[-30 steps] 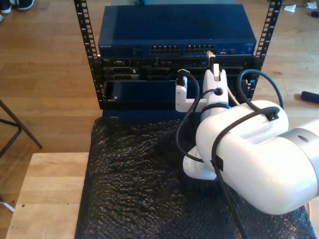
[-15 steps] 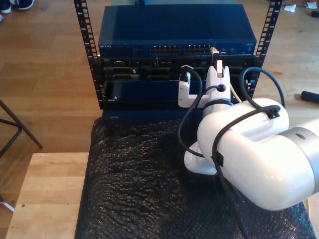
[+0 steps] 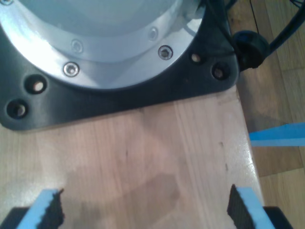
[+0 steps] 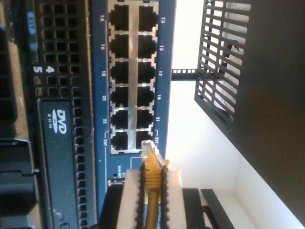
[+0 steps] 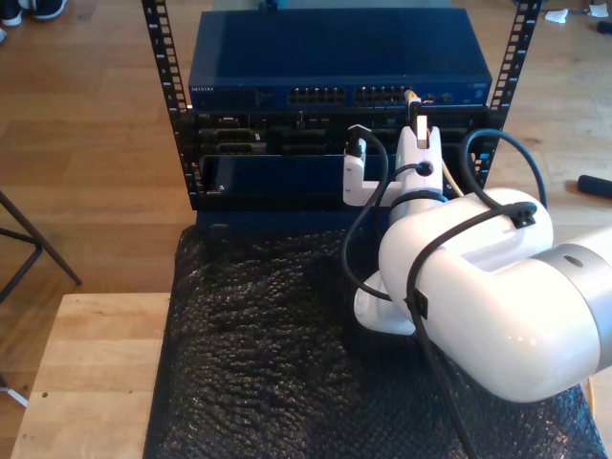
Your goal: Grab the cable and plug it in
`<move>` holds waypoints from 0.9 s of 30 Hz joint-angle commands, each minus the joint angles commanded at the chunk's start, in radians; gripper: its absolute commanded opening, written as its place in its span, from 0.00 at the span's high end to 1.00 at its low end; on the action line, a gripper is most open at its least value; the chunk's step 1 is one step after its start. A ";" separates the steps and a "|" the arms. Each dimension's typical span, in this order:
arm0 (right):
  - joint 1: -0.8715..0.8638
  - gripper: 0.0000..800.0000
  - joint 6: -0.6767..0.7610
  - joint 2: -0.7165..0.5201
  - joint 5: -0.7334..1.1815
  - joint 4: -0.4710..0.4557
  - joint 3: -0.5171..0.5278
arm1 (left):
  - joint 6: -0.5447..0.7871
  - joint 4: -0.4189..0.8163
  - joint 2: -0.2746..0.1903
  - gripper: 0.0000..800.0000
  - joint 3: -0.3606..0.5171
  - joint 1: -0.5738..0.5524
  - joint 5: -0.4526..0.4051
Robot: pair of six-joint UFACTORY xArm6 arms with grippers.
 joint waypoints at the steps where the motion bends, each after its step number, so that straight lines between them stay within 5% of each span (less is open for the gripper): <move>1: -0.002 1.00 0.000 0.000 0.000 0.000 0.000 | 0.000 0.000 0.000 0.00 0.000 0.000 0.000; 27: 0.000 1.00 0.048 0.003 0.005 -0.002 -0.005 | 0.000 0.000 0.000 0.00 0.000 0.000 0.000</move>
